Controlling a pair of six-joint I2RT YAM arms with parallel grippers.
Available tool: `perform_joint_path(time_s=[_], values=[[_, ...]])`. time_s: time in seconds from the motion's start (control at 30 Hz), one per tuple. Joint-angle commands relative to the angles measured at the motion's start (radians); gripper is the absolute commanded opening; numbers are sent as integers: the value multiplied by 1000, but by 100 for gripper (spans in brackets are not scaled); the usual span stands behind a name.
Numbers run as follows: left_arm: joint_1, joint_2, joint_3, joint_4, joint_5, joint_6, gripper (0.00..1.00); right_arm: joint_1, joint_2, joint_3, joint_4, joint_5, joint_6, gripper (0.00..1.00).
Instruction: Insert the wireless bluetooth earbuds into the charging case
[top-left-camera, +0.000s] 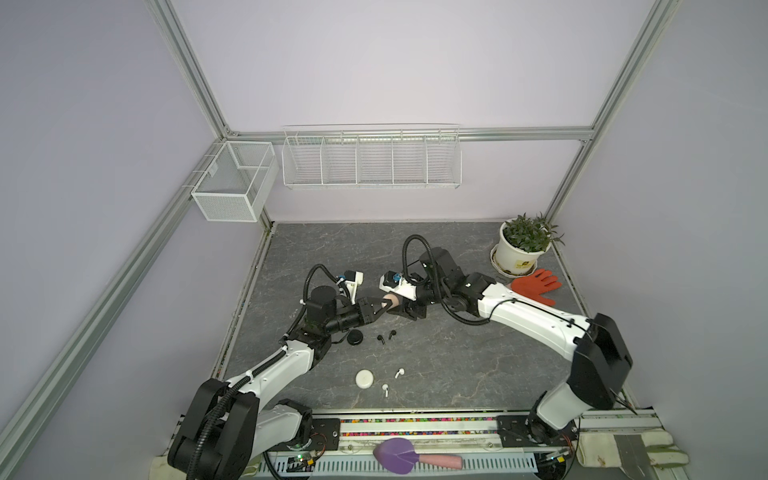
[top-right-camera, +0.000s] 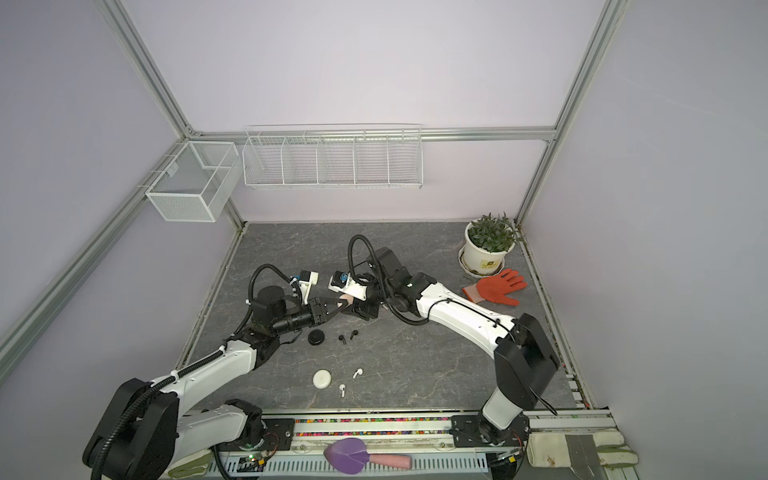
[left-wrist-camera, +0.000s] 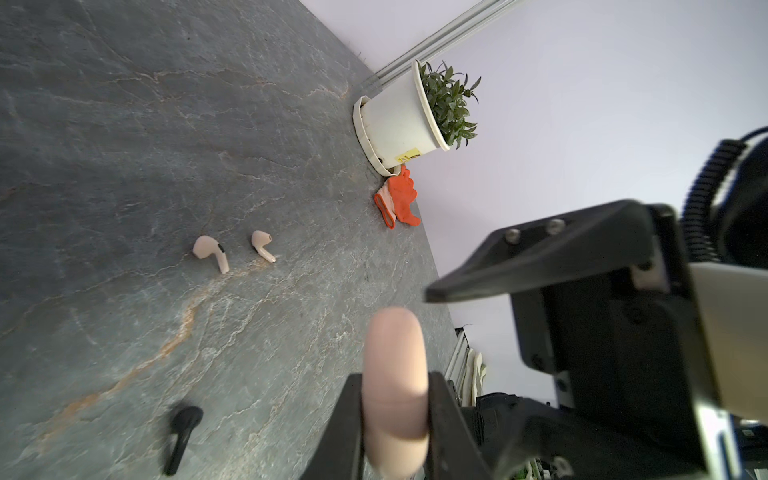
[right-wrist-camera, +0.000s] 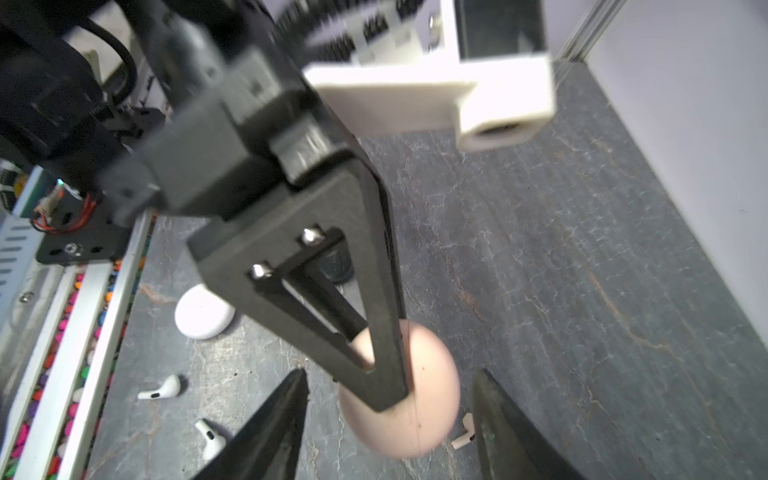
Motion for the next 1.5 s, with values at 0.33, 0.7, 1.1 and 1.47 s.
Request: perform_joint_path(time_s=[0.33, 0.7, 1.1, 1.47], values=[[-35, 80, -4, 545, 29, -80, 0, -167, -192, -178, 303, -395, 814, 62], [-93, 243, 0, 971, 105, -114, 0, -261, -147, -170, 340, -568, 752, 60], [-101, 222, 0, 969, 99, -99, 0, -281, -109, -155, 346, -580, 721, 53], [-102, 150, -19, 838, 54, -39, 0, -246, -108, -161, 388, -616, 749, 43]])
